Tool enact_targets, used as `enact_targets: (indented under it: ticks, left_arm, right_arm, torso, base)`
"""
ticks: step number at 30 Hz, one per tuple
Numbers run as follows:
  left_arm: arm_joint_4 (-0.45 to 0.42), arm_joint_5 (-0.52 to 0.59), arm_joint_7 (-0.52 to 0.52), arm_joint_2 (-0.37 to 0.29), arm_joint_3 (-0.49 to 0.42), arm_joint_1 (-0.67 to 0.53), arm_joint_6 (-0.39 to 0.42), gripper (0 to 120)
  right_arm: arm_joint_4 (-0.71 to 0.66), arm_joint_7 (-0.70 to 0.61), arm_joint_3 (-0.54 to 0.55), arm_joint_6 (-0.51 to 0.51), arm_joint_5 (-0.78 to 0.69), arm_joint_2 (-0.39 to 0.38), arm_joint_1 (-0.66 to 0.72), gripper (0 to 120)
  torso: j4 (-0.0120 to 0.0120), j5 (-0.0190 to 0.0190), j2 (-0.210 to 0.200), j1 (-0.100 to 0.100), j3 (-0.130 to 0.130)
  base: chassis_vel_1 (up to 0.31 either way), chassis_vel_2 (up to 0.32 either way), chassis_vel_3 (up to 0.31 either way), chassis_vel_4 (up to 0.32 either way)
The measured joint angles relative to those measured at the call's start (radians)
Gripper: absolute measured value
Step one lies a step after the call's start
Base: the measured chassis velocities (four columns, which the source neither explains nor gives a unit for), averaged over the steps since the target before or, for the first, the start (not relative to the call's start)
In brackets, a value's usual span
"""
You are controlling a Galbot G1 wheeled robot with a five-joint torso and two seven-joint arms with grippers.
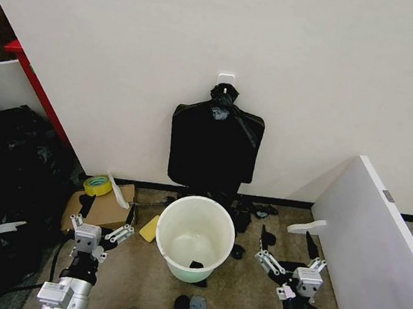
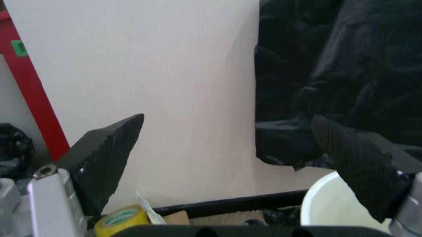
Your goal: Place the garbage bag over the trash bin.
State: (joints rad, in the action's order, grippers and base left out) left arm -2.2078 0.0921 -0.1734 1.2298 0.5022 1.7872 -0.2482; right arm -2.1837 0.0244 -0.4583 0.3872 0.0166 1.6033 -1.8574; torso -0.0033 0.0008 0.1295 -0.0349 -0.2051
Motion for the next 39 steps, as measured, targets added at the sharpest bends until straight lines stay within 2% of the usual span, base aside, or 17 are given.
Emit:
enact_targets:
  ticks: [12,23,27,29,36,37,39]
  left_arm:
    - [-0.001,-0.033,0.012,0.023,-0.005,0.028,-0.021,99]
    - [0.001,-0.031,0.023,0.021,0.024,0.066,-0.055,98]
    - [0.006,-0.051,0.023,0.043,0.027,0.085,-0.071,98]
    - [0.006,-0.062,0.022,0.049,0.029,0.094,-0.078,98]
    - [-0.014,-0.089,0.007,0.087,0.044,0.159,-0.102,98]
    - [-0.014,-0.089,0.007,0.087,0.044,0.159,-0.102,98]
    - [-0.015,-0.097,0.003,0.101,0.044,0.168,-0.104,98]
  right_arm:
    - [0.009,0.007,0.070,-0.051,-0.042,-0.040,0.037,100]
    - [0.080,0.041,0.120,-0.102,-0.175,-0.104,0.167,100]
    - [0.155,0.114,0.162,-0.130,-0.303,-0.130,0.306,100]
    - [0.164,0.129,0.170,-0.145,-0.345,-0.134,0.332,100]
    - [0.208,0.182,0.219,-0.271,-0.638,-0.150,0.526,100]
    - [0.208,0.182,0.219,-0.271,-0.638,-0.150,0.526,100]
    - [0.225,0.193,0.220,-0.320,-0.755,-0.146,0.589,100]
  torso:
    - [0.0000,-0.0001,0.000,0.000,0.000]
    - [0.0001,0.0000,0.000,0.000,0.000]
    - [0.0002,-0.0001,0.000,0.000,0.000]
    - [0.0002,-0.0002,0.000,0.000,0.000]
    - [0.0001,0.0000,0.000,0.000,0.000]
    - [0.0001,0.0000,0.000,0.000,0.000]
    - [0.0001,0.0000,0.000,0.000,0.000]
  base:
    - [0.000,0.000,0.000,0.000]
    - [0.000,0.000,0.000,0.000]
    - [0.000,0.000,0.000,0.000]
    - [0.000,0.000,0.000,0.000]
    - [0.000,0.000,0.000,0.000]
    - [0.000,0.000,0.000,0.000]
    - [0.000,0.000,0.000,0.000]
